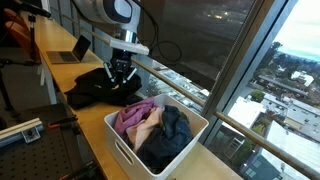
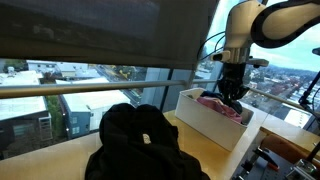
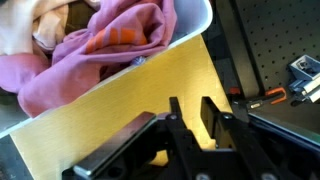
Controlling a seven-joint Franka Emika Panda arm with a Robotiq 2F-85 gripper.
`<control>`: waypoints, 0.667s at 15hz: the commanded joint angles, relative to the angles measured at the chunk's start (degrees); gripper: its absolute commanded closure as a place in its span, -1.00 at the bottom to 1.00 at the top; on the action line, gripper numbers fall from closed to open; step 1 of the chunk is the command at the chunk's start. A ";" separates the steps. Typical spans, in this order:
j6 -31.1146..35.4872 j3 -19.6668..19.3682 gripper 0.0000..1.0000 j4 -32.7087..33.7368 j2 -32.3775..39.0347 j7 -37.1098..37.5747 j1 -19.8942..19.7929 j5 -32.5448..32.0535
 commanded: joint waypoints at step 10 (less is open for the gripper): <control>1.71 -1.40 1.00 4.63 7.33 0.66 -3.74 -0.33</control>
